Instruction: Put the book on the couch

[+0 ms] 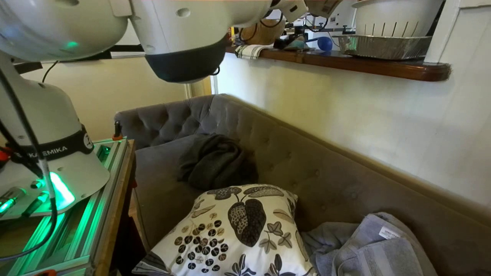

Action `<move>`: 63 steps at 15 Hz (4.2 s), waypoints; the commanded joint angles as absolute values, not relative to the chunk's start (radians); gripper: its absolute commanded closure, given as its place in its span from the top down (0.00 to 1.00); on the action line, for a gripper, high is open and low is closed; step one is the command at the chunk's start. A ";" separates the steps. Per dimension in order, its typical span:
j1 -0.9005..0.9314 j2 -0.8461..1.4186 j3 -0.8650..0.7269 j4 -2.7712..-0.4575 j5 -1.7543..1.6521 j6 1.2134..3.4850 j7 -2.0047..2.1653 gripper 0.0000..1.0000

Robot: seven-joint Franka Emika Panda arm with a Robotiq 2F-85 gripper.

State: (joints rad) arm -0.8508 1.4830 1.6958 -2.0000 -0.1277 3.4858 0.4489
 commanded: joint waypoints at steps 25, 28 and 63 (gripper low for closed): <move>-1.846 1.306 1.587 -2.762 0.259 3.413 0.444 0.24; -1.831 1.299 1.568 -2.753 0.250 3.426 0.427 0.24; -1.528 1.501 1.226 -2.282 -0.563 3.628 0.587 0.06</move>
